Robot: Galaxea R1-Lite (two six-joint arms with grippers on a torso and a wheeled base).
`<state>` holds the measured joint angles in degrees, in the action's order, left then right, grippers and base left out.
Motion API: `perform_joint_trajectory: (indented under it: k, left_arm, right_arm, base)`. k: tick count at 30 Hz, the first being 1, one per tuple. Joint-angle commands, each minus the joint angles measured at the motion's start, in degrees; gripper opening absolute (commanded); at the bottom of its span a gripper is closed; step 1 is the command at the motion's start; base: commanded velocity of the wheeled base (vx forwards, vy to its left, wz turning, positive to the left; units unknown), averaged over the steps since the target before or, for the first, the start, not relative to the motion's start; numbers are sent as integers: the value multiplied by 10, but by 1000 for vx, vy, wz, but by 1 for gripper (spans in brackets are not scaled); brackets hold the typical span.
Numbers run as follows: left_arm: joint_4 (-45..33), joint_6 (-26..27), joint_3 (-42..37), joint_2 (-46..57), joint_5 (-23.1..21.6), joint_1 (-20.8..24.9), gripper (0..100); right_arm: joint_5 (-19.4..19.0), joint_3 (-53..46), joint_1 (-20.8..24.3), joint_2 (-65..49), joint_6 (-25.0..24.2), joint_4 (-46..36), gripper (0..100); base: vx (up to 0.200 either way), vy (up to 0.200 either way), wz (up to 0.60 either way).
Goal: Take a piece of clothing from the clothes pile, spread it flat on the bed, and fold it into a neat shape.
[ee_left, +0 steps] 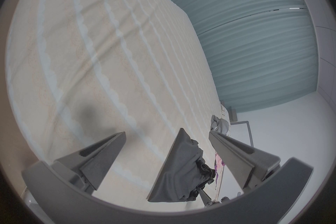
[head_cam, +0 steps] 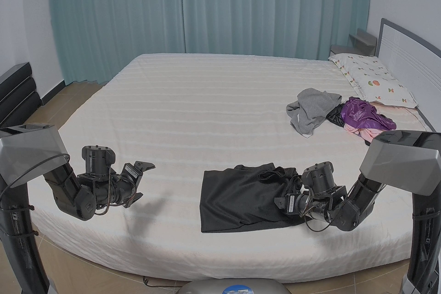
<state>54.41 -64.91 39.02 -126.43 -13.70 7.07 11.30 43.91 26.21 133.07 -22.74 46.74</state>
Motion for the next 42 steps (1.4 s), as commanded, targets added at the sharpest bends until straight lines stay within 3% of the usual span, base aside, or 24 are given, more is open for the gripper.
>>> perform_joint_trajectory:
  k: [1,16,21,22,29,36,39,42]
  left_arm:
    - [0,0,0,-2,1,0,100]
    - [1,1,0,-3,3,0,100]
    - [1,1,0,-3,3,0,100]
    - [1,1,0,-3,3,0,100]
    - [1,1,0,-3,3,0,100]
    - [1,1,-3,-3,3,0,100]
    - [1,10,-4,-3,3,0,100]
    - [1,15,-4,-6,3,0,100]
  right_arm:
    - [7,-1,-11,3,12,0,100]
    - [9,26,-16,15,30,-79,100]
    - [28,14,-41,8,56,-81,100]
    - [48,3,-66,10,85,-74,100]
    - [46,-44,-85,-36,95,-70,100]
    - [19,-62,-100,-90,95,-69,100]
    - [-34,-59,-107,-115,83,-69,100]
    - [-87,-53,-96,-119,41,-67,100]
  base:
    - [0,0,0]
    - [0,0,0]
    - [0,0,0]
    - [0,0,0]
    - [0,0,0]
    - [0,0,0]
    - [0,0,0]
    - [0,0,0]
